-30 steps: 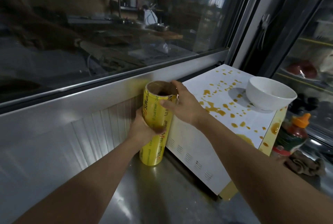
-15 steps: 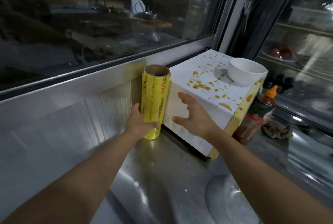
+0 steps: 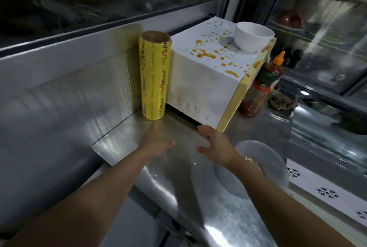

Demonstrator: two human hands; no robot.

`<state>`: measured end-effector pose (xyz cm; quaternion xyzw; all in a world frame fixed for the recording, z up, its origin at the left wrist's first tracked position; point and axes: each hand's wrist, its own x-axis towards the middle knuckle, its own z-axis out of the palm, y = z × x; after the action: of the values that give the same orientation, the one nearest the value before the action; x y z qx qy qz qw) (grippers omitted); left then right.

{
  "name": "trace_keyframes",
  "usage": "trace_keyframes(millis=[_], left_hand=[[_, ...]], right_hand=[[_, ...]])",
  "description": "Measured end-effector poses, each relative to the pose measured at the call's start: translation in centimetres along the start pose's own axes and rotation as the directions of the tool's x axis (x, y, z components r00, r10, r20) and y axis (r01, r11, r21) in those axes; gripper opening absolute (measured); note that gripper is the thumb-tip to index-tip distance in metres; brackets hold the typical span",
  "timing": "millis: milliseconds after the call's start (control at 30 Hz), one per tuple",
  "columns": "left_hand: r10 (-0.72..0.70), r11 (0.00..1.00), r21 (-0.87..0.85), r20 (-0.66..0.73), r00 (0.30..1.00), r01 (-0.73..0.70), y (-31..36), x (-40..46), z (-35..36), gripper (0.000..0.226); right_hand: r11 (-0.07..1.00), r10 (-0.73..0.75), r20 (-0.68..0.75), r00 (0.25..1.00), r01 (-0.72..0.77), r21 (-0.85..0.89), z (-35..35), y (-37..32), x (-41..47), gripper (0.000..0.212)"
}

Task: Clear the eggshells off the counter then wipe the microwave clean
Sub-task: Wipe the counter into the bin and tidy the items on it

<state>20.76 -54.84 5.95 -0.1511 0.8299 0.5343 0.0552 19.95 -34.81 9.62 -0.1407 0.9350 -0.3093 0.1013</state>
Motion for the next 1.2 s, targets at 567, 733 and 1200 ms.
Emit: trace_keyframes(millis=[567, 733, 1200], left_hand=[[-0.031, 0.98, 0.195, 0.026, 0.999, 0.025, -3.8, -0.9, 5.0, 0.064], [0.012, 0.978, 0.209, -0.027, 1.0, -0.006, -4.4, -1.0, 5.4, 0.053], [0.056, 0.976, 0.208, 0.007, 0.998, -0.056, -4.5, -1.0, 5.1, 0.048]], right_hand=[[0.981, 0.143, 0.082, 0.986, -0.13, -0.143, 7.3, 6.6, 0.5, 0.011], [0.982, 0.163, -0.033, 0.986, -0.165, -0.087, 8.7, 7.1, 1.1, 0.008], [0.948, 0.082, -0.007, 0.997, -0.08, -0.309, 9.9, 7.3, 1.0, 0.02]])
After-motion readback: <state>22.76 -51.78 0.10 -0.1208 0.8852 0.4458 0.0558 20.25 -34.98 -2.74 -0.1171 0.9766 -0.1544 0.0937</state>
